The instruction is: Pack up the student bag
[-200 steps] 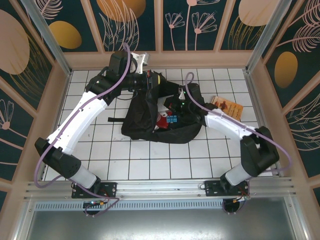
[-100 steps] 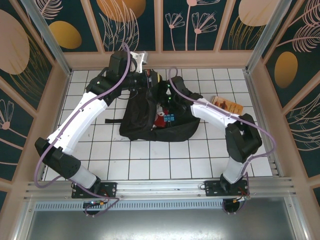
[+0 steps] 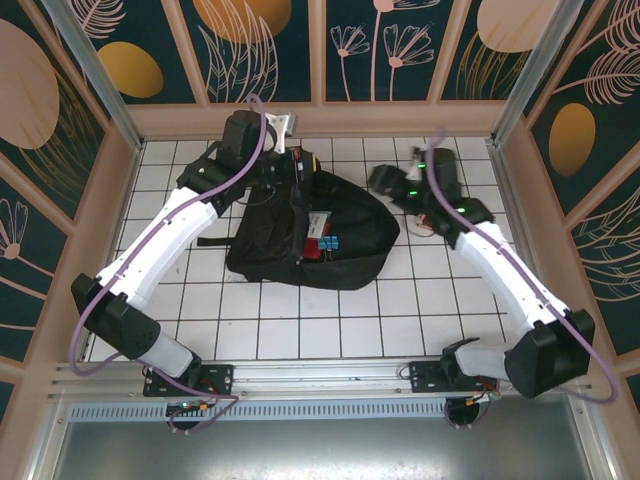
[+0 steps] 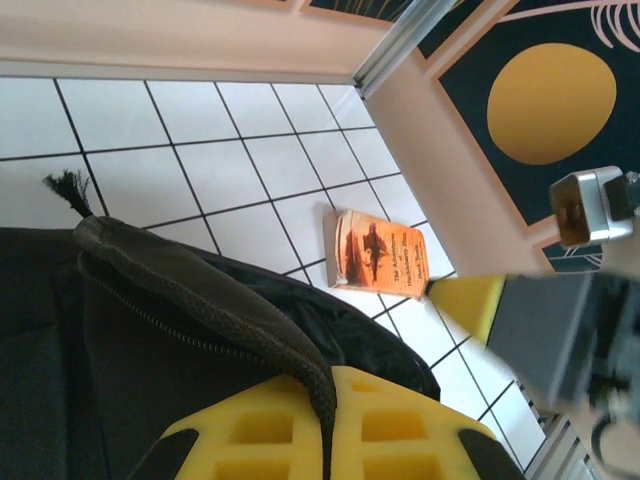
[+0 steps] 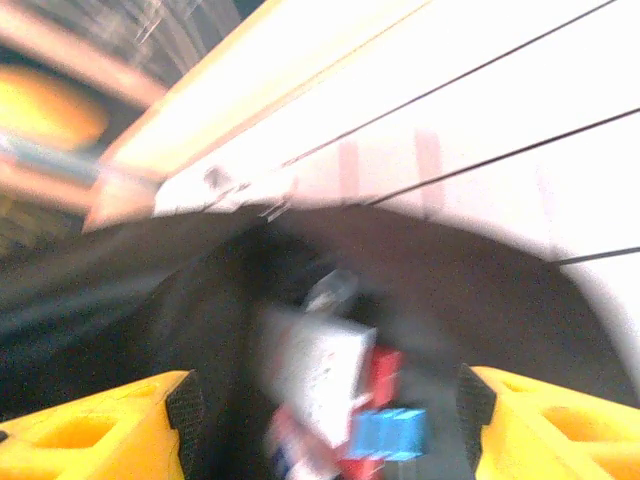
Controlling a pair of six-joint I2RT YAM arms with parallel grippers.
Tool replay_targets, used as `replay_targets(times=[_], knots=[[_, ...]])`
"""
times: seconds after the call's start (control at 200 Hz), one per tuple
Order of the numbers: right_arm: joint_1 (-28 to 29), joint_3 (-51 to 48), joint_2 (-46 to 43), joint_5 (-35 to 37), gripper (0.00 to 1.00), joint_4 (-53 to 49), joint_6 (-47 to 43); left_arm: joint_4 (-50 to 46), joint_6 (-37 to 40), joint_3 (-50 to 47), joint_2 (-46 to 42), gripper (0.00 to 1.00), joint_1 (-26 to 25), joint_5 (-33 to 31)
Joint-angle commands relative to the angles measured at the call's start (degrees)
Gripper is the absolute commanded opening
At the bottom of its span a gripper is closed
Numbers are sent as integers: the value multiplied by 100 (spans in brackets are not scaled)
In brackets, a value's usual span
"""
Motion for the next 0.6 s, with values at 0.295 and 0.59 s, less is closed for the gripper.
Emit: replay_targets(times=[0.295, 0.59], knots=[[-2505, -21, 1705, 2039, 77, -391, -656, 1656, -133, -299, 276, 0, 109, -786], [-3400, 1657, 3774, 1648, 82, -1083, -1681, 1999, -263, -814, 23, 0, 297, -644]])
